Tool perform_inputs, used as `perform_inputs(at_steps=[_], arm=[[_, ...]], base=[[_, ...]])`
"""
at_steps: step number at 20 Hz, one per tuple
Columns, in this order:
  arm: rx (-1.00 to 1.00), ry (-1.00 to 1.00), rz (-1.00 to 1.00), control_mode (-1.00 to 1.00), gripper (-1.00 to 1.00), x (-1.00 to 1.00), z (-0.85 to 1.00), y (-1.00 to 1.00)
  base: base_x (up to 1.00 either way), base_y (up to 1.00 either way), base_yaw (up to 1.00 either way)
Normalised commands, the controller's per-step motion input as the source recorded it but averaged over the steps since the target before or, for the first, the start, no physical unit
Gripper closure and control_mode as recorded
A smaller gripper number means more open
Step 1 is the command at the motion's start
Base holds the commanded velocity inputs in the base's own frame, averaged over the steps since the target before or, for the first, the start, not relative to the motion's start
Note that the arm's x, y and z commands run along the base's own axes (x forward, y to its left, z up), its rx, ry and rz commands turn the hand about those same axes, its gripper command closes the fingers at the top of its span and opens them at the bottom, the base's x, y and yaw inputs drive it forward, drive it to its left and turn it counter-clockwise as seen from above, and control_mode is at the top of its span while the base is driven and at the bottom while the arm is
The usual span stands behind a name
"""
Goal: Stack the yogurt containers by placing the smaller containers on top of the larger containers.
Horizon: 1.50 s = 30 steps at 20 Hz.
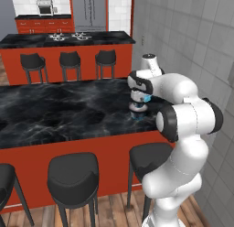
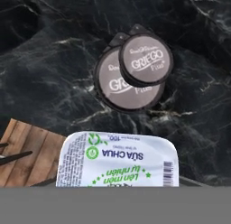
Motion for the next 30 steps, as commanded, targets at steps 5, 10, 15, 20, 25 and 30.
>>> perform_inputs(at_steps=[5, 10, 15, 20, 25, 30], arm=[[0.00, 0.05, -0.05, -1.00, 1.00, 0.28, 0.00, 0.06], [0.00, 0.01, -0.06, -1.00, 1.00, 0.24, 0.00, 0.00], [0.00, 0.00, -0.06, -1.00, 1.00, 0.22, 0.00, -0.01], [0.00, 0.00, -0.08, -1.00, 1.00, 0.12, -0.01, -0.07], [0.00, 0.00, -0.07, -1.00, 1.00, 0.06, -0.01, -0.17], [0.02, 0.00, -0.07, -1.00, 1.00, 0.00, -0.04, -0.13]], base=[[0.00, 0.00, 0.00], [0.00, 0.00, 0.00], [0.00, 0.00, 0.00], [0.00, 0.00, 0.00], [0.00, 0.00, 0.00], [0.00, 0.00, 0.00]])
